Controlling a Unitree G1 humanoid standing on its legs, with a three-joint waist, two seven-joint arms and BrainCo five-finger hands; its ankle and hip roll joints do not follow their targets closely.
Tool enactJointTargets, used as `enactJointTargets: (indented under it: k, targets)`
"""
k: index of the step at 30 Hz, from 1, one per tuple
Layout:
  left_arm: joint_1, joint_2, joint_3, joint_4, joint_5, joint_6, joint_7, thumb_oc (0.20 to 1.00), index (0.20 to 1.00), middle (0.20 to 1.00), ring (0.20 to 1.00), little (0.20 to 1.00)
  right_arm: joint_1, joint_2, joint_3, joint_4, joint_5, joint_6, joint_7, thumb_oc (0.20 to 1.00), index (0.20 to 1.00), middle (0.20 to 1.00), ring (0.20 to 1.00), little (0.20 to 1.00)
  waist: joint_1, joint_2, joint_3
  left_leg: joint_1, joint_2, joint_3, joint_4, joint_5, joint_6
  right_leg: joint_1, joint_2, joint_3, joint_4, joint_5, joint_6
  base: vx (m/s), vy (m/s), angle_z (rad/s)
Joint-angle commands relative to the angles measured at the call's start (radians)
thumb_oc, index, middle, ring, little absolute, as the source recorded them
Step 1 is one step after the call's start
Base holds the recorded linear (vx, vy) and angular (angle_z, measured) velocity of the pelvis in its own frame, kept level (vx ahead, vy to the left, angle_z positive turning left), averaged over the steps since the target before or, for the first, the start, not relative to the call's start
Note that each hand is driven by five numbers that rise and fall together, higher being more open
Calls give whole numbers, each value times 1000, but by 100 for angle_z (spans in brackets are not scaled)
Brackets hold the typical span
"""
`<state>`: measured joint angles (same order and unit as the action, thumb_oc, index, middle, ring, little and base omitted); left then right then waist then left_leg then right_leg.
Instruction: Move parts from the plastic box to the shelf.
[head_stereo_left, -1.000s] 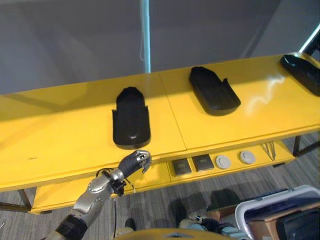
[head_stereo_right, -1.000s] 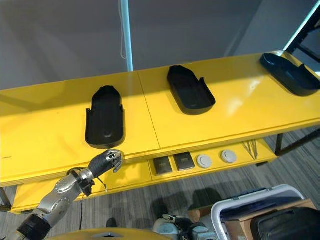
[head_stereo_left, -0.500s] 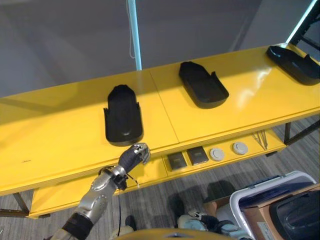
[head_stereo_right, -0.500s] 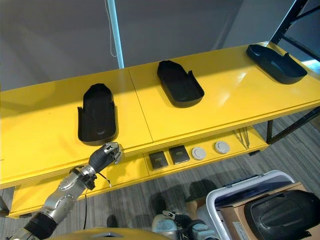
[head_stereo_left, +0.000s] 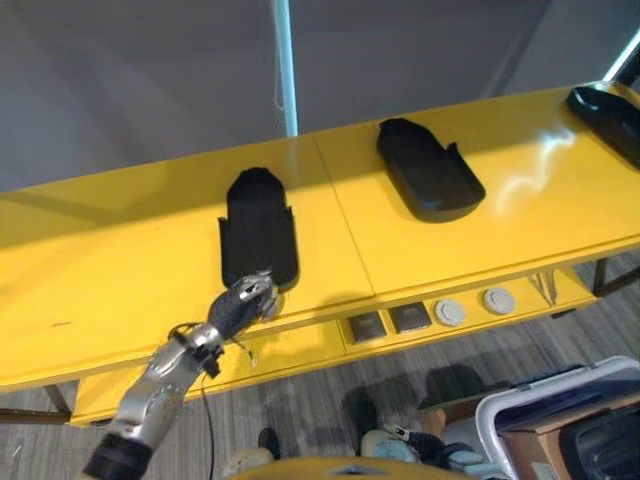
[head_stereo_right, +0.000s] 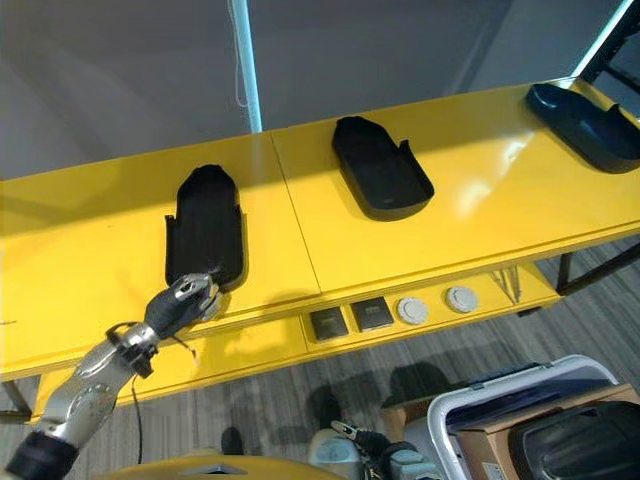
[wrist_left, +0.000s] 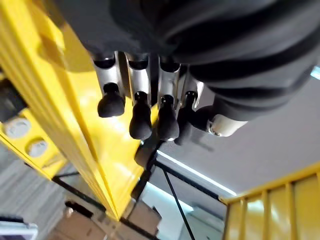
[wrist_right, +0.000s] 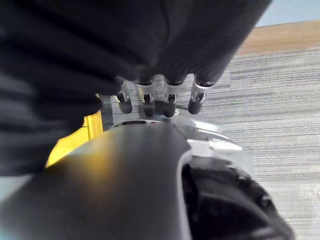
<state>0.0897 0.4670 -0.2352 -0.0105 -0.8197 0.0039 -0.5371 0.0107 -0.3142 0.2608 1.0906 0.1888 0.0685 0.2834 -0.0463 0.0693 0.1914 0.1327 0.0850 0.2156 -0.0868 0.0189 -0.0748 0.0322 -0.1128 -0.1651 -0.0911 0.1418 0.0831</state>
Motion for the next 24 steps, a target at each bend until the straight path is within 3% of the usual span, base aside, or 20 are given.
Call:
enactJointTargets:
  k: [1, 8, 24]
  targets:
    - [-76, 2, 2, -17, 29, -83, -23, 200, 200, 200, 200, 200, -17, -3, 3, 83, -15, -9, 29, 1000, 1000, 1000, 1000, 1000, 5, 29, 9, -53, -10, -25, 0, 13, -4, 64, -34, -12, 4, -83, 40, -15, 19, 18]
    - [-99, 0, -32, 8, 51, -116, 31, 200, 200, 200, 200, 200, -32, 1, 7, 104, 15, -7, 22, 1000, 1000, 1000, 1000, 1000, 9, 33, 2, -57, -13, -25, 0, 14, -3, 64, -37, -21, 4, -83, 42, 3, 3, 8]
    - [-207, -75, -30, 149, 36, -176, 157, 200, 200, 200, 200, 200, -9, -6, 9, 70, 23, 2, 21, 1000, 1000, 1000, 1000, 1000, -44, 26, 28, -67, -2, -3, 0, 21, -8, 31, -27, 18, 4, -74, 38, 17, -3, -2]
